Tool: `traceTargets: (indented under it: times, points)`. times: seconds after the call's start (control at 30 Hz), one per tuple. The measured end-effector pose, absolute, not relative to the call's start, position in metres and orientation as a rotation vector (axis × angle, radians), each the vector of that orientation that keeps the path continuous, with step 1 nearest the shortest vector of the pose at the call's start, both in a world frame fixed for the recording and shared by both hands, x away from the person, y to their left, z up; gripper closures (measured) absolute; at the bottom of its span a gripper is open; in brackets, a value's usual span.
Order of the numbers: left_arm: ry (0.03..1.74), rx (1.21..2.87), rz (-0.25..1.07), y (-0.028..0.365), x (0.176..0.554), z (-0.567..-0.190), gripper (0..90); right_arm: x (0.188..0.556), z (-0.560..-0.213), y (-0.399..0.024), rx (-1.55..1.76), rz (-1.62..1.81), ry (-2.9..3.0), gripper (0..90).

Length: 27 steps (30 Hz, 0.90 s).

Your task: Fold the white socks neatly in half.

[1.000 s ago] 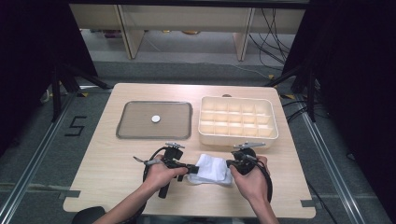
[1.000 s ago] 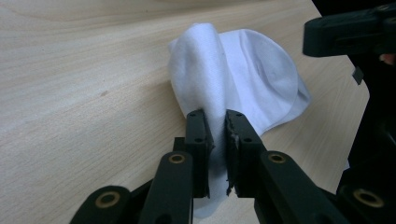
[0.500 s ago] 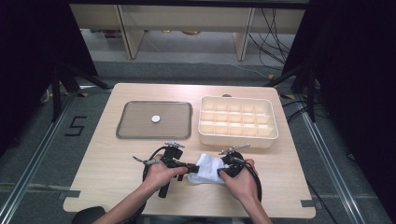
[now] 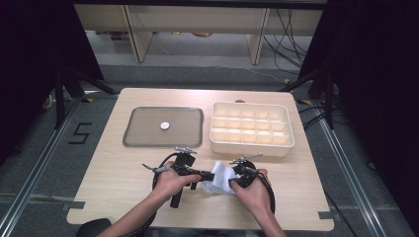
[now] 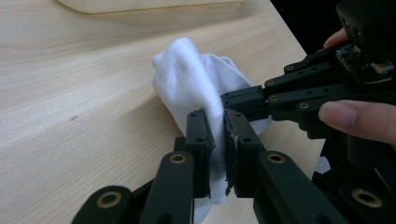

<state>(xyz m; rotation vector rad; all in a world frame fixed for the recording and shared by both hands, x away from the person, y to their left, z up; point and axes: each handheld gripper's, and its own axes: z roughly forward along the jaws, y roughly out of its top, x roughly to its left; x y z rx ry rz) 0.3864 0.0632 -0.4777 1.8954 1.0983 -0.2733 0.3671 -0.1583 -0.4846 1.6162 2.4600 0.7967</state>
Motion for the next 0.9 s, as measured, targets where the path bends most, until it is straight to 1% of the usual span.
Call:
traceTargets:
  times: [0.13,0.27,0.3,0.47,0.6,0.73,0.8,0.9]
  points:
    - [1.105,1.900,-0.267,0.064,0.387,-0.474,80.8,0.367,-0.484,-0.154,1.671,0.782,2.453,90.0]
    - [1.095,1.893,-0.258,0.063,0.389,-0.471,80.9,0.368,-0.485,-0.151,1.628,0.783,2.471,90.0]
    - [1.089,1.871,-0.265,0.062,0.389,-0.472,81.0,0.368,-0.485,-0.151,1.630,0.761,2.470,90.0]
    - [1.084,1.877,-0.288,0.061,0.390,-0.469,81.1,0.369,-0.486,-0.148,1.624,0.786,2.469,90.0]
    - [1.074,1.875,-0.263,0.059,0.391,-0.469,81.3,0.369,-0.486,-0.146,1.616,0.782,2.472,90.0]
    - [1.056,1.882,-0.279,0.058,0.392,-0.468,81.6,0.368,-0.486,-0.144,1.638,0.786,2.467,90.0]
    - [1.066,1.888,-0.258,0.058,0.391,-0.466,81.7,0.369,-0.486,-0.144,1.634,0.805,2.469,90.0]
    - [1.054,1.886,-0.262,0.058,0.391,-0.466,82.0,0.368,-0.485,-0.142,1.633,0.815,2.471,90.0]
